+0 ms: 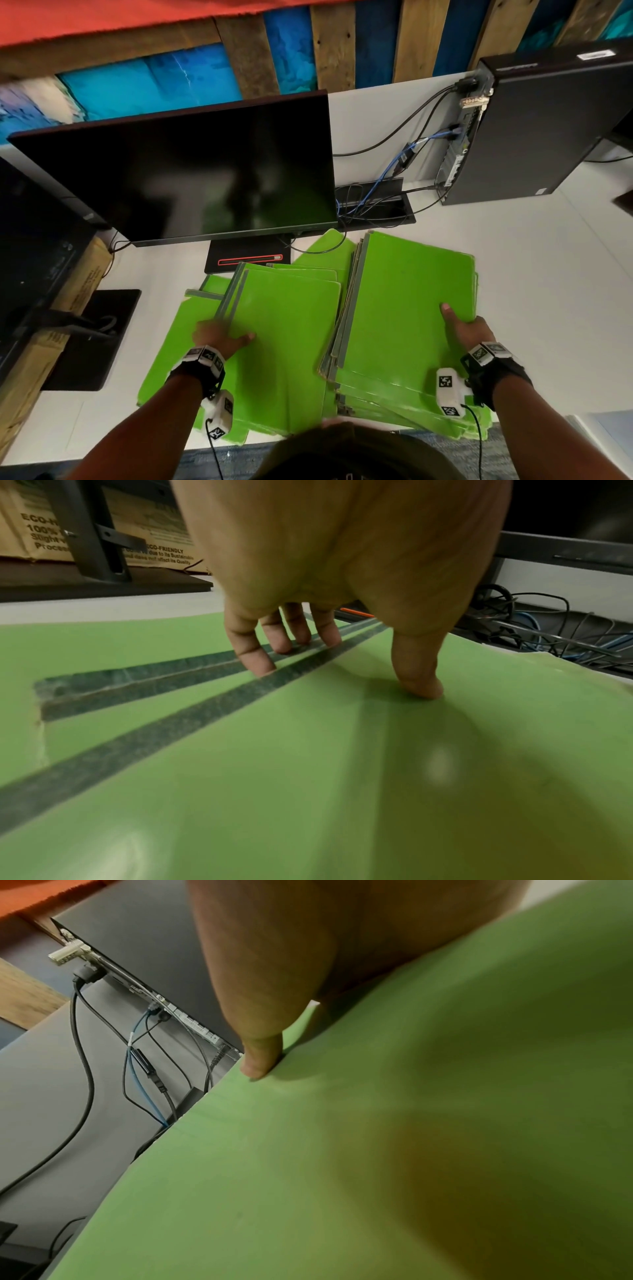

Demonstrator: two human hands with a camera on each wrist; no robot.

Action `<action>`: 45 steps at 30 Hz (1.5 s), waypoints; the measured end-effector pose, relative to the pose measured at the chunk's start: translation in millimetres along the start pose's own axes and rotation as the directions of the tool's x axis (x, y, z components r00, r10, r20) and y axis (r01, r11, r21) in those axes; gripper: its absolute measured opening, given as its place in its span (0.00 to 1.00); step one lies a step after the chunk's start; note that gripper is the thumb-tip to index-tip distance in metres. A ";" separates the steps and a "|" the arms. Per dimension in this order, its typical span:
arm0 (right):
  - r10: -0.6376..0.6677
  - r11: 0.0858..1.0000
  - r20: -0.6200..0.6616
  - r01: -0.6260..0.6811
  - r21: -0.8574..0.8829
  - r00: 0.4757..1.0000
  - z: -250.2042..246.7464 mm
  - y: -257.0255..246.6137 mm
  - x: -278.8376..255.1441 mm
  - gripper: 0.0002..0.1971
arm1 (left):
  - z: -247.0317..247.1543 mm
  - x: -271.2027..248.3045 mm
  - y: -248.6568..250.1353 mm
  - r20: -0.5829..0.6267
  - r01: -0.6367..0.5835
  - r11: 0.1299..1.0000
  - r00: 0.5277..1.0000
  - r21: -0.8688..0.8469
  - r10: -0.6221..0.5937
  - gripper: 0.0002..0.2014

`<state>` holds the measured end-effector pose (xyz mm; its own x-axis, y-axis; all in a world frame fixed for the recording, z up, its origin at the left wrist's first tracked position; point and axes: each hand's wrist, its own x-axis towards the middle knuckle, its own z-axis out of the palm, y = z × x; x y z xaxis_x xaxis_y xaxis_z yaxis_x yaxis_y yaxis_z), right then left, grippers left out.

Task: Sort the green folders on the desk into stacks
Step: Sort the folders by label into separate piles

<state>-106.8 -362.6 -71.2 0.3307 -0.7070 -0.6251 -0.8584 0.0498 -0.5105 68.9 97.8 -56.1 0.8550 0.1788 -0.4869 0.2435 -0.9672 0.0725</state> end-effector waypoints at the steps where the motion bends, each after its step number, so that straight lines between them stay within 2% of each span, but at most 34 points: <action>1: 0.001 1.000 0.001 -0.001 -0.001 1.000 -0.2 0.2 -0.1 0.48 | -0.1 -1.6 2.8 -0.001 0.010 1.000 1.000 -0.006 -0.010 0.48; 8: -0.006 1.000 -0.008 0.006 -0.017 1.000 -0.2 0.8 -0.1 0.48 | -1.7 0.7 3.9 -0.025 0.115 0.993 0.993 0.006 -0.115 0.61; 11: -0.004 1.000 -0.002 0.004 -0.021 1.000 -0.6 0.2 -0.5 0.48 | -2.0 2.4 0.9 -0.056 0.099 0.995 0.994 0.023 -0.097 0.58; 14: -0.004 1.000 -0.003 0.004 -0.023 1.000 -0.7 0.5 0.2 0.47 | -8.3 7.9 -4.6 -0.072 0.090 0.996 0.993 -0.020 -0.091 0.48; 16: -0.003 1.000 -0.007 0.003 -0.019 1.000 -1.0 0.2 -0.1 0.46 | -9.1 14.9 -10.1 -0.032 0.094 0.992 0.995 -0.082 -0.097 0.45; 19: -0.002 1.000 -0.006 0.002 -0.016 1.000 -0.8 -1.1 -0.4 0.45 | -7.9 26.2 -17.9 0.069 0.097 0.980 0.994 -0.176 -0.086 0.48; 22: -0.004 1.000 -0.010 0.004 -0.019 1.000 -0.3 -0.8 0.0 0.44 | -17.2 19.1 -14.5 0.102 0.095 0.970 0.992 -0.224 -0.074 0.45; 25: -0.007 1.000 -0.007 0.007 -0.011 1.000 -1.0 -1.6 -0.7 0.43 | -20.1 6.9 -11.9 0.027 0.050 0.971 0.999 -0.232 -0.045 0.41; 28: -0.006 1.000 -0.005 0.006 -0.007 1.000 -1.5 -2.1 -2.7 0.43 | -19.4 0.8 -10.7 -0.042 0.001 0.971 0.999 -0.238 -0.012 0.44; 33: -0.012 1.000 -0.007 0.012 0.002 1.000 -2.2 -2.3 -3.7 0.44 | -24.0 1.9 -14.1 -0.038 -0.026 0.932 0.999 -0.363 0.013 0.46; 36: -0.015 1.000 -0.003 0.015 0.012 1.000 -2.2 -2.2 -4.7 0.44 | -23.0 0.0 -16.2 -0.094 -0.057 0.934 0.995 -0.352 0.025 0.46; 40: -0.017 1.000 -0.005 0.017 0.016 1.000 -1.6 -1.8 -6.1 0.44 | -23.8 -5.1 -12.2 -0.071 -0.070 0.944 0.996 -0.323 0.050 0.45; 45: -0.017 1.000 -0.010 0.017 0.023 1.000 -1.8 -1.5 -7.2 0.44 | -19.8 -8.1 -11.3 -0.115 -0.166 0.912 0.985 -0.375 0.132 0.45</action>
<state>-108.6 -358.8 -64.8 0.3414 -0.7145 -0.6106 -0.8434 0.0539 -0.5346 68.4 110.8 -35.7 0.9265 0.0691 -0.3699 0.2520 -0.8441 0.4734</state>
